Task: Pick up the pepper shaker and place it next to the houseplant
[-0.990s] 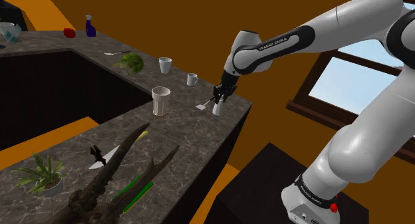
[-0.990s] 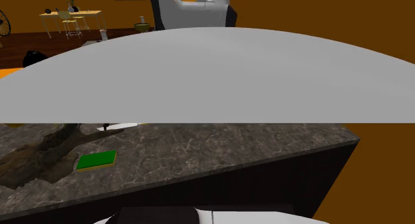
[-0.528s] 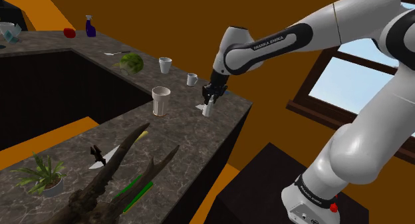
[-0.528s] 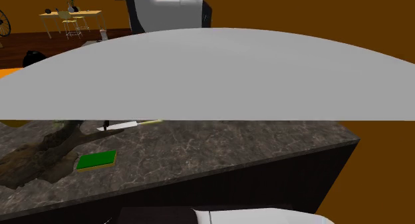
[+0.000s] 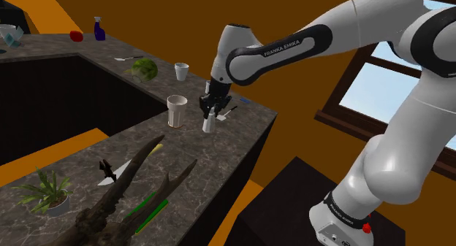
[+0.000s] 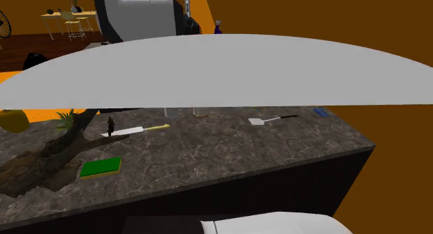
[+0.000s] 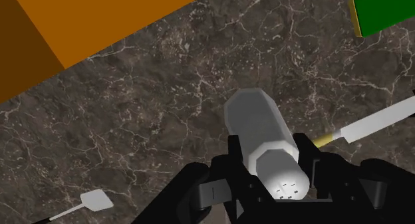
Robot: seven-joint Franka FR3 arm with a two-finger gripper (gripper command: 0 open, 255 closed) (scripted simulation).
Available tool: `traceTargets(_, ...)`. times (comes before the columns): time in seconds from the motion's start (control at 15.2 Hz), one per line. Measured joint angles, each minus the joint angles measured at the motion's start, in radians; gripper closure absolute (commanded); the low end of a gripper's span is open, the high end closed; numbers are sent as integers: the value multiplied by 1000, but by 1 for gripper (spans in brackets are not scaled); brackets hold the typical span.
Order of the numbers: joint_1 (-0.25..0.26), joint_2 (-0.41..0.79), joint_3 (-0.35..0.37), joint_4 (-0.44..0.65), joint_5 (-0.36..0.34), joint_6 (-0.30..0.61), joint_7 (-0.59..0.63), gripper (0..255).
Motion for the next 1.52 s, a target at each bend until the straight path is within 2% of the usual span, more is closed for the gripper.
traceTargets(0.46, 92, 132, 54, 172, -57, -46, 175, 255)
traceTargets(0.99, 213, 328, 83, 459, -126, -146, 340, 255)
traceTargets(1.19, 264, 412, 86, 580, -150, -188, 392, 255)
traceTargets(1.52, 364, 601, 84, 901, -184, -324, 459, 255)
